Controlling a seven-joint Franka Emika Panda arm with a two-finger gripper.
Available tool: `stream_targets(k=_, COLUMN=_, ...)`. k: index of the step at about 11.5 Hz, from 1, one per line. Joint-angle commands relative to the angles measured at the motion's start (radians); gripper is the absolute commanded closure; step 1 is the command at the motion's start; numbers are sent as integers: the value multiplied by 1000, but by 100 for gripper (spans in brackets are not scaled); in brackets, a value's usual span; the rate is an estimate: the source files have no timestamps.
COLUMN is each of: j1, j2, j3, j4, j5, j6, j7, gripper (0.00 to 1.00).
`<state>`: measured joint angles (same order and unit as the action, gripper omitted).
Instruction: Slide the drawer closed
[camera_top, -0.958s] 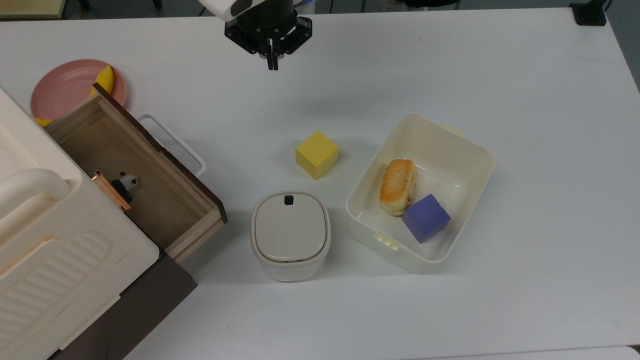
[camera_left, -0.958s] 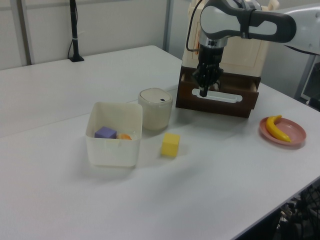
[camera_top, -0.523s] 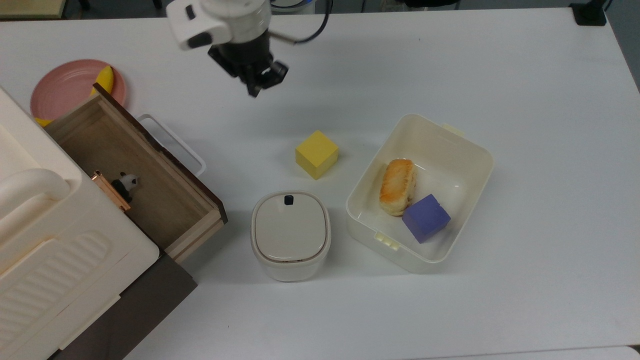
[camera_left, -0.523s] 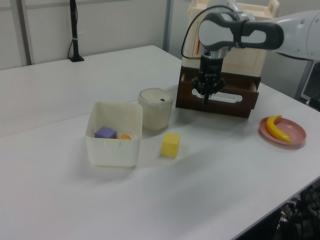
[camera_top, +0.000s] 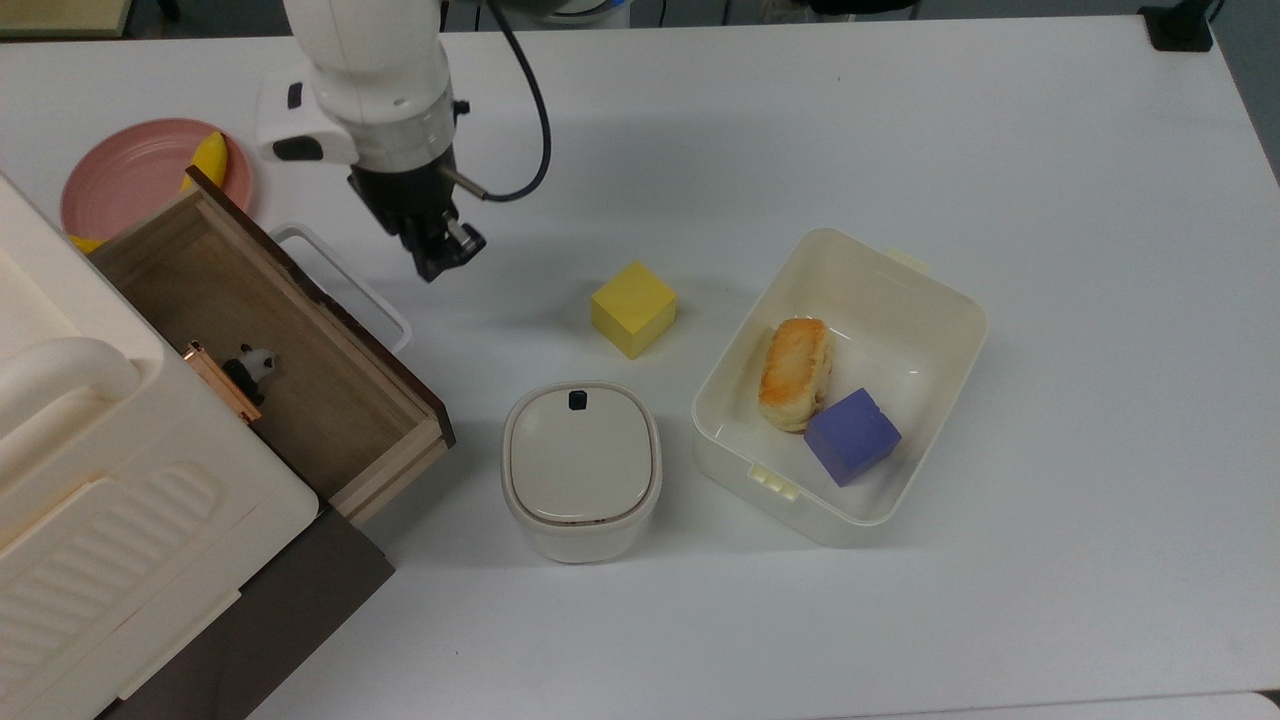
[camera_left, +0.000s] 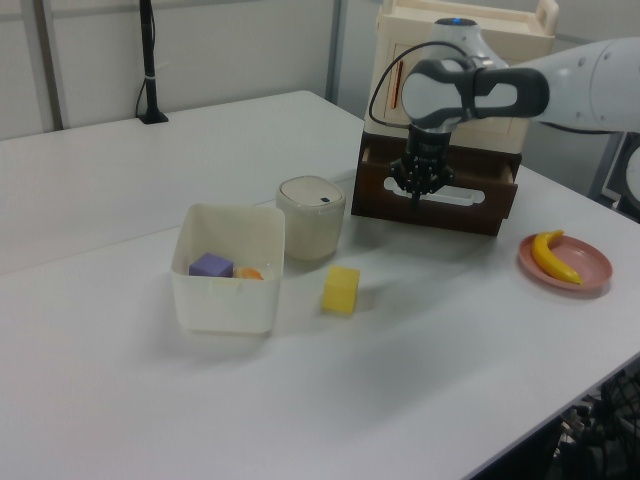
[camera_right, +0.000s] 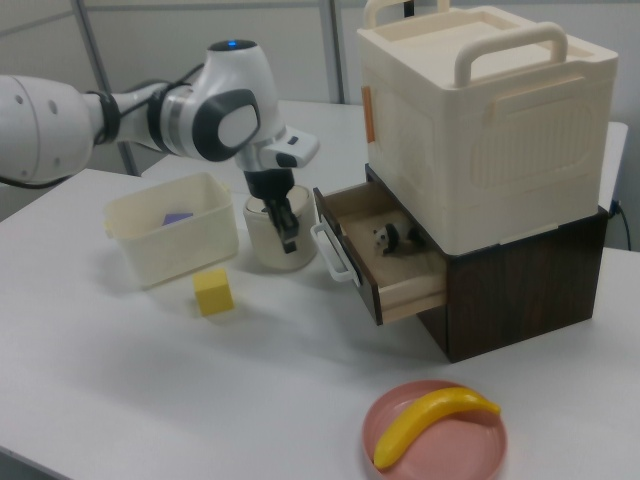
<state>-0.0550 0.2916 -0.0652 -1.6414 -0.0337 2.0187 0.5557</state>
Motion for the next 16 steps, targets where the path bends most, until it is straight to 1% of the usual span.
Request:
stream_targets(k=1, j1=-20, j2=82, j3=-31, j4=57, j5=-60, j6=109, j7=67, gripper=100)
stream_targets(k=3, j1=-23, j2=112, j3=-66, j4=95, j5=-68, j6=170, j7=75, gripper=100)
stream_targets(k=5, j1=-23, j2=113, j3=-93, j4=100, j5=-69, j6=244, j7=73, gripper=100)
stream_targets(k=7, j1=-23, j2=115, j3=-103, j4=101, j5=-93, j6=300, j7=76, gripper=100)
stream_targets(k=10, j1=-25, j2=132, j3=-122, j4=101, j5=-98, j6=359, j7=91, gripper=100)
stream_targets(k=11, j1=-25, j2=138, j3=-123, j4=115, j5=-116, j6=368, j7=98, gripper=100)
stream_targets(k=13, j1=-20, j2=130, j3=-122, j4=120, j5=-130, j6=361, j7=89, gripper=100)
stream_targets(k=14, j1=-14, j2=92, j3=-108, j4=108, j5=-123, j6=329, j7=75, gripper=100)
stream_targets(k=15, j1=0, j2=48, j3=-84, j4=89, j5=-112, j6=222, j7=38, gripper=98)
stream_targets(k=16, j1=6, j2=2, j3=-35, j4=84, j5=-94, j6=113, j7=-8, gripper=91)
